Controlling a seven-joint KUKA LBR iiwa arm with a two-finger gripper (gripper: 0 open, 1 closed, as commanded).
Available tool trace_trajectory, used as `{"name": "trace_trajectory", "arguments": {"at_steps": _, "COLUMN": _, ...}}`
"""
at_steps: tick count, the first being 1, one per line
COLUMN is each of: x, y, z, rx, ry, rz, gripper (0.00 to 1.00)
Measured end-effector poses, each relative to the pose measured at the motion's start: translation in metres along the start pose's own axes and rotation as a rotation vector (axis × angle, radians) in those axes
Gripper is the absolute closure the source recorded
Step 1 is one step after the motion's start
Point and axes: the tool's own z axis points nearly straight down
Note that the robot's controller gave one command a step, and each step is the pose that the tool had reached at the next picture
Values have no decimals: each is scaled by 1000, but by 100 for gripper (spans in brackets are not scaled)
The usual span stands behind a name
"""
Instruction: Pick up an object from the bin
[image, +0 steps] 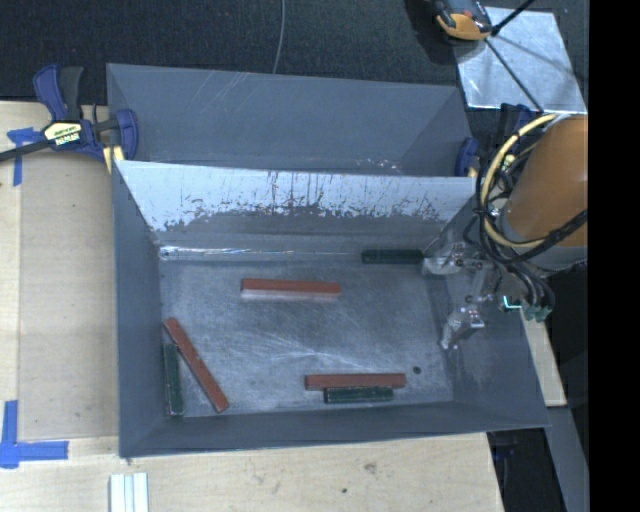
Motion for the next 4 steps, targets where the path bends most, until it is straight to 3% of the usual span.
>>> {"name": "trace_trajectory", "arguments": {"at_steps": 1, "x": -2, "y": 0, "z": -4, "rx": 1, "ry": -8, "rz": -3, "gripper": 0}}
{"name": "trace_trajectory", "arguments": {"at_steps": 2, "x": 2, "y": 56, "z": 50, "rx": 1, "ry": -12, "rz": 81, "gripper": 0}}
{"name": "trace_trajectory", "arguments": {"at_steps": 3, "x": 11, "y": 76, "z": 65, "rx": -1, "ry": -7, "rz": 175, "gripper": 0}}
{"name": "trace_trajectory", "arguments": {"at_steps": 4, "x": 24, "y": 96, "z": 58, "rx": 1, "ry": -5, "rz": 28, "gripper": 0}}
